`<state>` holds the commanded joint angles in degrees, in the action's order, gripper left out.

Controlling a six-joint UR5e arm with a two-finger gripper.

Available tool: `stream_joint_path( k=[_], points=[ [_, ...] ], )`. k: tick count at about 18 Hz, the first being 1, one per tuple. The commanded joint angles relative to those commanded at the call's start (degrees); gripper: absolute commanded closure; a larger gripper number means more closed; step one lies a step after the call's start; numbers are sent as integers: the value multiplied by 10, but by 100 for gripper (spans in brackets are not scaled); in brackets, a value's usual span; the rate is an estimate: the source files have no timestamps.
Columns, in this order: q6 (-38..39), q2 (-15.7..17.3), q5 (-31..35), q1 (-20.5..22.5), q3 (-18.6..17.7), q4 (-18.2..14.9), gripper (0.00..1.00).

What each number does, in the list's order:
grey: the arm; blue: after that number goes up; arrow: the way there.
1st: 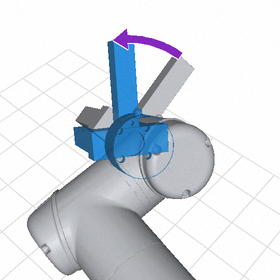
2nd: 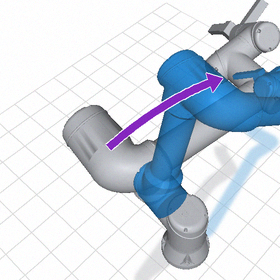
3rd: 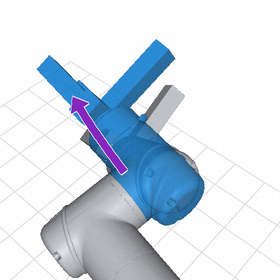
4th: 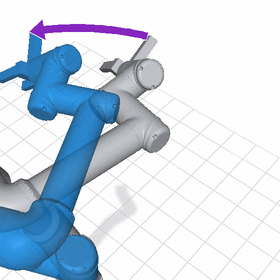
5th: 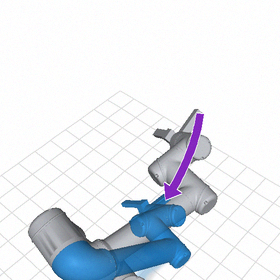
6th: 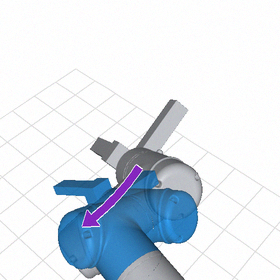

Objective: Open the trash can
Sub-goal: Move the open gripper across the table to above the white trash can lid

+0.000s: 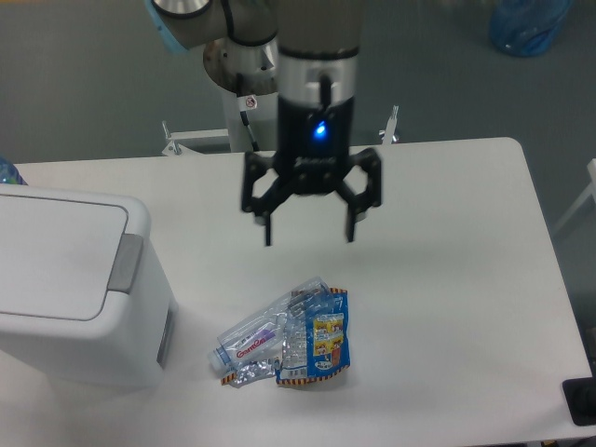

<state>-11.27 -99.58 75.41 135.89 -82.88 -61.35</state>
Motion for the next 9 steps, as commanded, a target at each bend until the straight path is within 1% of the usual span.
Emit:
stream_joint_path(
  k=[2,5,9],
  points=[
    [33,-1,0,-22,-1,0,0],
    [39,-8,2,-52,1,1,0],
    [40,-6,3,-76,-4,0,0]
  ],
)
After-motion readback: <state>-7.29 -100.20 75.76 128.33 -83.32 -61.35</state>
